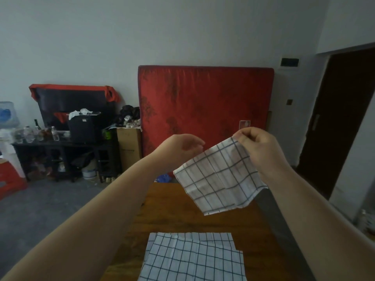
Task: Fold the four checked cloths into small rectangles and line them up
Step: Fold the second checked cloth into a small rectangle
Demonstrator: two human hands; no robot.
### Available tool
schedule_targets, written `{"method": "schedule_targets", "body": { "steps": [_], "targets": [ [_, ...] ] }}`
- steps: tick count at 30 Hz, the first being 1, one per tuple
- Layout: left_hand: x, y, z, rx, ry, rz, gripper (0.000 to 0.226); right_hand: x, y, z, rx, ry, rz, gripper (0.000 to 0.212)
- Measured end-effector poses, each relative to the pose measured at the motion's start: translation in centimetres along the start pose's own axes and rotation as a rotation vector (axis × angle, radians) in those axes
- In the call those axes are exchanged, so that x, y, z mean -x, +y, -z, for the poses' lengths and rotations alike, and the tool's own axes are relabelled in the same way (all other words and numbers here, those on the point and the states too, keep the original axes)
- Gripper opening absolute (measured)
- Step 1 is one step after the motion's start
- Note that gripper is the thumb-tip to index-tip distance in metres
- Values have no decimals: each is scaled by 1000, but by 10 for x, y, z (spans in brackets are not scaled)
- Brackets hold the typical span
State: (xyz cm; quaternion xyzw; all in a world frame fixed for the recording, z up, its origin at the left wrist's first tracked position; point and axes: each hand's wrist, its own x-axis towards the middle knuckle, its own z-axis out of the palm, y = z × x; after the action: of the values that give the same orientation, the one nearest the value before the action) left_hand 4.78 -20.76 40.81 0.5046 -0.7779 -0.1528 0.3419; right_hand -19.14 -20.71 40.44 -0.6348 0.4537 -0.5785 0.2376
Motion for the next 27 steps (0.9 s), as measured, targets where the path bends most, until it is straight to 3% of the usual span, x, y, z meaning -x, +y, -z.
{"method": "schedule_targets", "body": {
  "steps": [7, 16, 22, 27],
  "targets": [
    [-11, 13, -13, -43, -53, -20, 17, 5, -6, -1, 19, -8, 31, 10],
    [-11, 3, -12, -112, 0, 29, 10, 11, -6, 10, 201, -21, 123, 9],
    [-15, 0, -15, -44, 136, 75, 15, 35, -11, 2, 196, -282, 187, 12],
    [-15, 3, -15, 61, 150, 57, 26, 45, -4, -5, 214, -420, 135, 11]
  ]
}}
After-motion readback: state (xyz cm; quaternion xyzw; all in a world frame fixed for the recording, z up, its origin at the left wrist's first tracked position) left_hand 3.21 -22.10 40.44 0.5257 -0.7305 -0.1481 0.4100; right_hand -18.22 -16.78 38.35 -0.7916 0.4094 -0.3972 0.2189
